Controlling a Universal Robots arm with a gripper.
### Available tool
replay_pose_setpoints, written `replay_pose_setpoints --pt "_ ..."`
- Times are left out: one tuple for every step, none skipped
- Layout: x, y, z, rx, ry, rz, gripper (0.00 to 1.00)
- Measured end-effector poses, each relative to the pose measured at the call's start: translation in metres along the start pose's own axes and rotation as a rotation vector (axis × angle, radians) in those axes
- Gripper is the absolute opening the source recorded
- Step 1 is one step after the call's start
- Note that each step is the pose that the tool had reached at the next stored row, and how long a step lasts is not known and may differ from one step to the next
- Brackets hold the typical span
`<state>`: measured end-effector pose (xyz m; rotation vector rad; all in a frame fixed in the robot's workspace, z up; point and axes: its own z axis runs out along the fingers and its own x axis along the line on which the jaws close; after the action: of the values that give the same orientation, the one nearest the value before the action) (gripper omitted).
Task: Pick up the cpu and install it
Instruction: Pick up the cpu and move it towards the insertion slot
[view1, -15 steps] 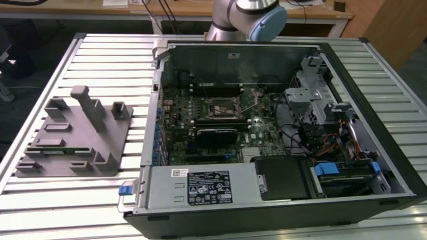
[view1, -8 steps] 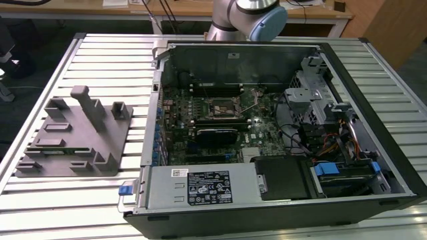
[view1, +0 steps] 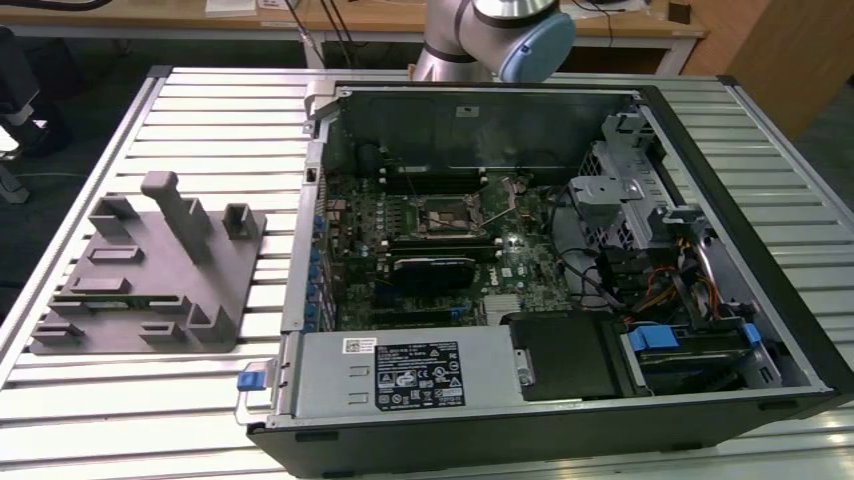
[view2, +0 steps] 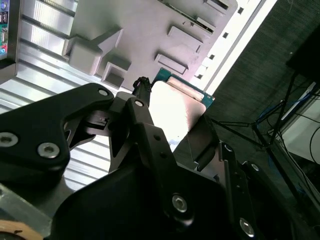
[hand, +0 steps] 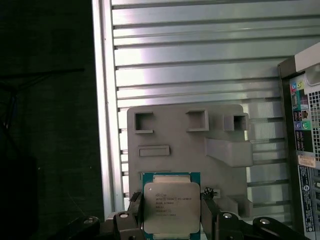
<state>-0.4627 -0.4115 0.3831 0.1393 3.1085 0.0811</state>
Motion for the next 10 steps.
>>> replay_pose_setpoints --pt "-0.0010 0.0001 0.0000 0.0000 0.0000 0.000 0.54" --pt "-0.0019 0.0002 0.0001 0.0000 0.0000 0.000 0.54" --pt "-0.0029 0.0003 0.0001 0.0000 0.0000 0.000 0.54" --pt "-0.0039 0.0004 0.0001 0.0000 0.0000 0.000 0.54" --pt "-0.0052 0.0005 0.0001 0.0000 0.0001 0.000 0.54" --pt "-0.0066 0.0007 0.0002 0.0000 0.0000 0.000 0.54" --pt "-0.0081 0.0008 0.0002 0.0000 0.0000 0.000 0.54" --pt "-0.0092 0.0009 0.0004 -0.0001 -0.0001 0.000 0.54" --pt "-0.0102 0.0010 0.0003 0.0000 0.0000 0.000 0.54" --pt "-0.0115 0.0011 0.0004 0.0000 0.0000 0.000 0.54"
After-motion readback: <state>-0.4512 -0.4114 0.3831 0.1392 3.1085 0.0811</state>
